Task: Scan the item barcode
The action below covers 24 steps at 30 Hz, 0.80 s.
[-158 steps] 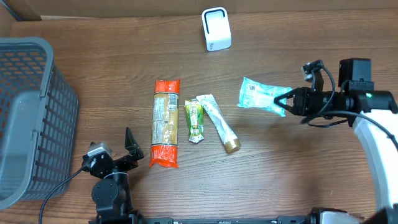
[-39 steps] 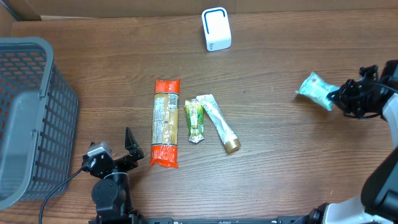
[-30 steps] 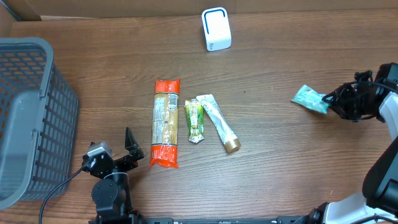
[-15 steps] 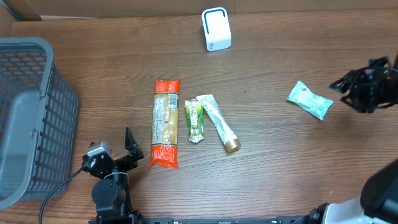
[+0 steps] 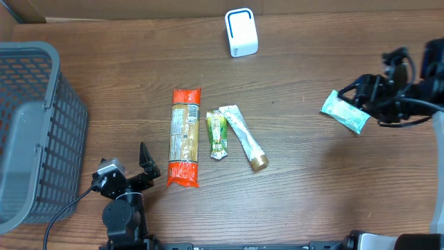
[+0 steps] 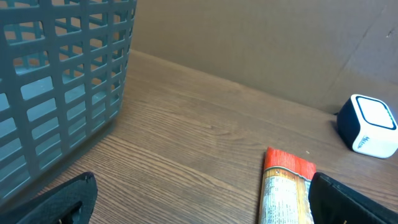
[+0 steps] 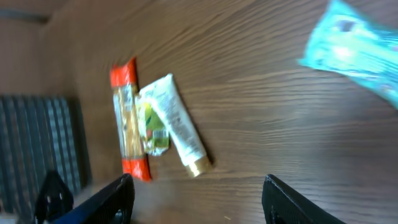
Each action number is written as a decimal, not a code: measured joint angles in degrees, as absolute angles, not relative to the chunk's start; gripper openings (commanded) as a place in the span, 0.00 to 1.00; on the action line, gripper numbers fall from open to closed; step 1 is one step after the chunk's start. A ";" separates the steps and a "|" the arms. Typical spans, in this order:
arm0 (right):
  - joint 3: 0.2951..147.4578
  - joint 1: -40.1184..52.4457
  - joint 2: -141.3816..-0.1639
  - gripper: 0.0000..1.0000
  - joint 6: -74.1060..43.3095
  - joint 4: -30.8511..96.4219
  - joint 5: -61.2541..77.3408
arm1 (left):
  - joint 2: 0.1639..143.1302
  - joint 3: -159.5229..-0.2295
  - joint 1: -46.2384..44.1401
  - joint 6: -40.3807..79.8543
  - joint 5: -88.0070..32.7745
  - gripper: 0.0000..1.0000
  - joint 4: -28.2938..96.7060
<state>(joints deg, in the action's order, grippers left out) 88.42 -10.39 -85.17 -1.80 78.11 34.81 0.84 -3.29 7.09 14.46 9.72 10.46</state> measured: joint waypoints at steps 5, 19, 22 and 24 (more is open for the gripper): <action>88.42 -7.20 -85.17 0.66 -0.69 77.21 35.48 | 0.84 -3.29 7.09 14.46 9.72 1.00 10.46; 88.42 -6.66 -85.17 0.60 0.01 77.14 35.57 | 0.84 -3.29 7.09 14.46 9.72 1.00 10.46; 88.42 -6.66 -85.17 0.60 0.01 77.19 35.42 | 0.84 -3.29 7.09 14.44 9.72 1.00 10.46; 88.42 -6.66 -85.17 0.59 0.03 77.17 35.18 | 0.84 -3.31 7.09 14.46 9.72 1.00 10.46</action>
<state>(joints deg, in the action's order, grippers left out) 88.42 -6.66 -85.17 0.03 77.17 35.18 0.84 -3.31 7.09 14.46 9.72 10.46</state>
